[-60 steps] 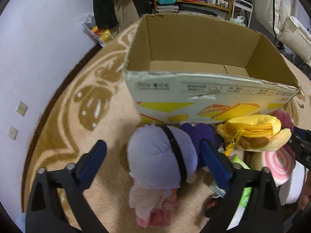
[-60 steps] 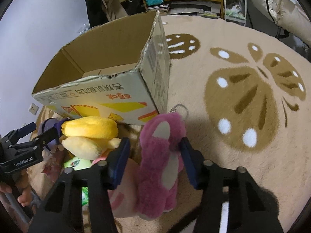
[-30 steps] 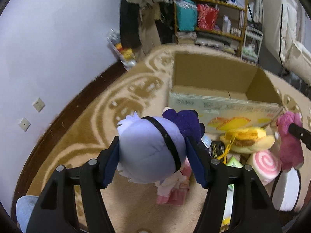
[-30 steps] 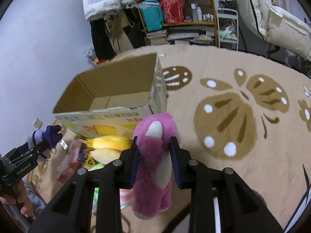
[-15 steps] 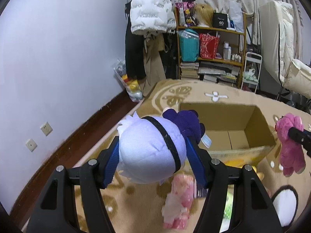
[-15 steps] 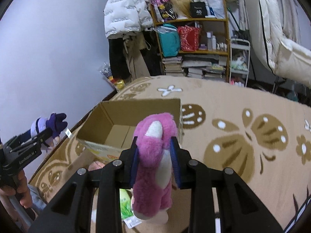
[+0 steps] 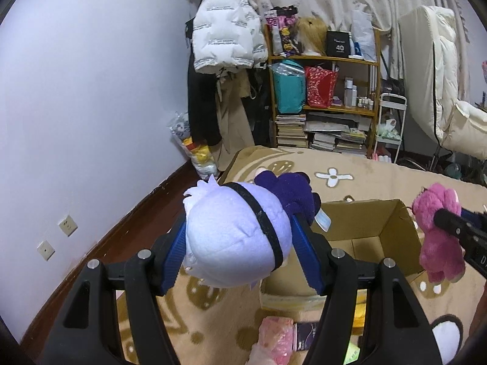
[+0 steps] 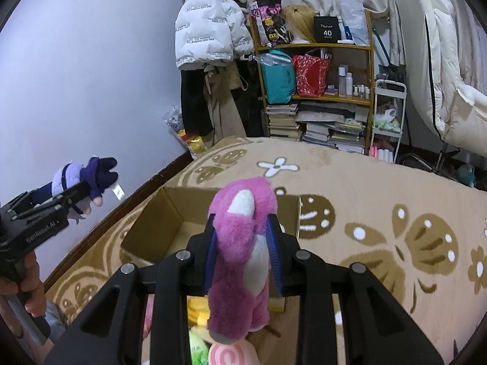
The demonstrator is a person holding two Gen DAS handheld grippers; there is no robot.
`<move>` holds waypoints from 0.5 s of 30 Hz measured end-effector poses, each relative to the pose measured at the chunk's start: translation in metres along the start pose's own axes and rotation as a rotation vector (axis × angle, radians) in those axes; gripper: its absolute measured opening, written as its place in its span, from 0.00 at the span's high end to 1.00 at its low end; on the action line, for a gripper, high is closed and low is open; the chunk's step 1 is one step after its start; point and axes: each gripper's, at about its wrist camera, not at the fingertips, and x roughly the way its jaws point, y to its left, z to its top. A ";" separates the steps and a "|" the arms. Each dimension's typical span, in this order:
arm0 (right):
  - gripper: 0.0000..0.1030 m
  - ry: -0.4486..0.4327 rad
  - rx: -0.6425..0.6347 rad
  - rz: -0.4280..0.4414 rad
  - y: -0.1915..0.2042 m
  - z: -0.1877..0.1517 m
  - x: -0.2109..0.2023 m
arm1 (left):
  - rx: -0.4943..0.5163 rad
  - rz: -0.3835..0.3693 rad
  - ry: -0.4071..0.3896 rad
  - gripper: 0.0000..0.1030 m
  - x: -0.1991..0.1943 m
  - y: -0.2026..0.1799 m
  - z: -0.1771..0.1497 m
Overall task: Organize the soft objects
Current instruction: 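Carry the doll with the left tool into the box while the right tool drops the pink bear inside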
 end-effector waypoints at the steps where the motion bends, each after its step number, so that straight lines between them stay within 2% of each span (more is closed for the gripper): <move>1: 0.69 -0.005 0.000 0.005 0.000 0.002 0.003 | 0.007 -0.004 -0.002 0.37 0.003 -0.003 0.000; 8: 0.69 0.022 -0.005 0.029 -0.002 0.006 0.032 | 0.050 -0.084 0.044 0.36 0.032 -0.029 -0.011; 15: 0.69 0.079 0.016 0.055 -0.011 -0.004 0.061 | 0.096 -0.106 0.106 0.34 0.058 -0.051 -0.022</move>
